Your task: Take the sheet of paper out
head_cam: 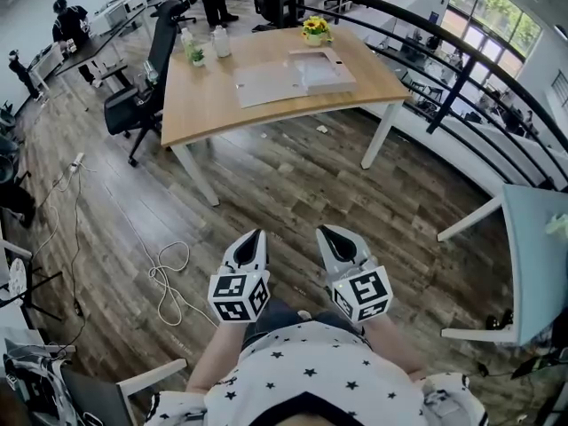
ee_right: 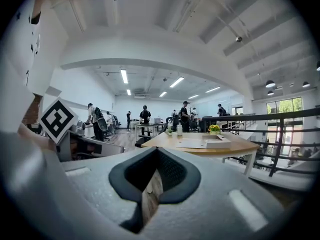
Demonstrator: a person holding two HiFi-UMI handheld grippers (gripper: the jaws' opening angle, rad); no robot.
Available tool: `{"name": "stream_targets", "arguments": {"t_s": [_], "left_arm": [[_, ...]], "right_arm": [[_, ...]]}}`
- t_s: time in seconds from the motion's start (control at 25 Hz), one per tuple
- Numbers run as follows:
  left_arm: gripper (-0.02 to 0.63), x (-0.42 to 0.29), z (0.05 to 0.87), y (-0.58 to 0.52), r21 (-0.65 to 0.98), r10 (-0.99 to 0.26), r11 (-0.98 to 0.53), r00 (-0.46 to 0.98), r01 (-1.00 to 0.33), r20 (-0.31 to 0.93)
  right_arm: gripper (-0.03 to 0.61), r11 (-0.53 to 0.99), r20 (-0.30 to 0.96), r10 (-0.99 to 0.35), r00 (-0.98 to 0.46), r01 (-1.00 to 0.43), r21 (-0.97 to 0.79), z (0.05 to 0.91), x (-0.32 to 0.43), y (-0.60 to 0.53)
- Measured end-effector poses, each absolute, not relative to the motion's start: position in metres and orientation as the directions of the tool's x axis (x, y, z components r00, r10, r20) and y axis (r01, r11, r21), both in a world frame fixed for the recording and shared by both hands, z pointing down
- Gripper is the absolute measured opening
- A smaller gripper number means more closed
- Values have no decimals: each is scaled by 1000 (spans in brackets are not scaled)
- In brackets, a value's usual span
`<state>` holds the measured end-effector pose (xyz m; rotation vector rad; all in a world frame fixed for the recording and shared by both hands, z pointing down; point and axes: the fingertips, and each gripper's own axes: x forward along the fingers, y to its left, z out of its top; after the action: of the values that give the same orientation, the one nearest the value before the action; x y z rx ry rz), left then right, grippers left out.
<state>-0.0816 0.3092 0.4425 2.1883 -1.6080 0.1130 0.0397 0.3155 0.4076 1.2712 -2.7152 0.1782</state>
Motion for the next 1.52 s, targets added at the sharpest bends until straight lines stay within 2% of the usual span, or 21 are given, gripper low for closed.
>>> {"name": "stream_targets", "arguments": {"t_s": [0.6, 0.72, 0.84, 1.32, 1.52], "left_arm": [[6, -61, 437, 327, 268, -907, -243, 316, -932, 279], [9, -55, 437, 327, 257, -906, -248, 318, -934, 281], [52, -52, 436, 322, 246, -903, -254, 320, -936, 287], [132, -53, 441, 255, 266, -886, -284, 358, -921, 293], [138, -53, 444, 206, 266, -871, -316, 389, -911, 298]], "right_arm": [[6, 645, 179, -742, -646, -760, -72, 414, 61, 333], [29, 661, 186, -724, -664, -745, -86, 417, 61, 333], [37, 664, 186, -720, -669, -741, -96, 418, 63, 327], [135, 662, 207, -714, -669, -741, -110, 429, 55, 262], [153, 655, 208, -721, -661, -748, -107, 430, 51, 213]]}}
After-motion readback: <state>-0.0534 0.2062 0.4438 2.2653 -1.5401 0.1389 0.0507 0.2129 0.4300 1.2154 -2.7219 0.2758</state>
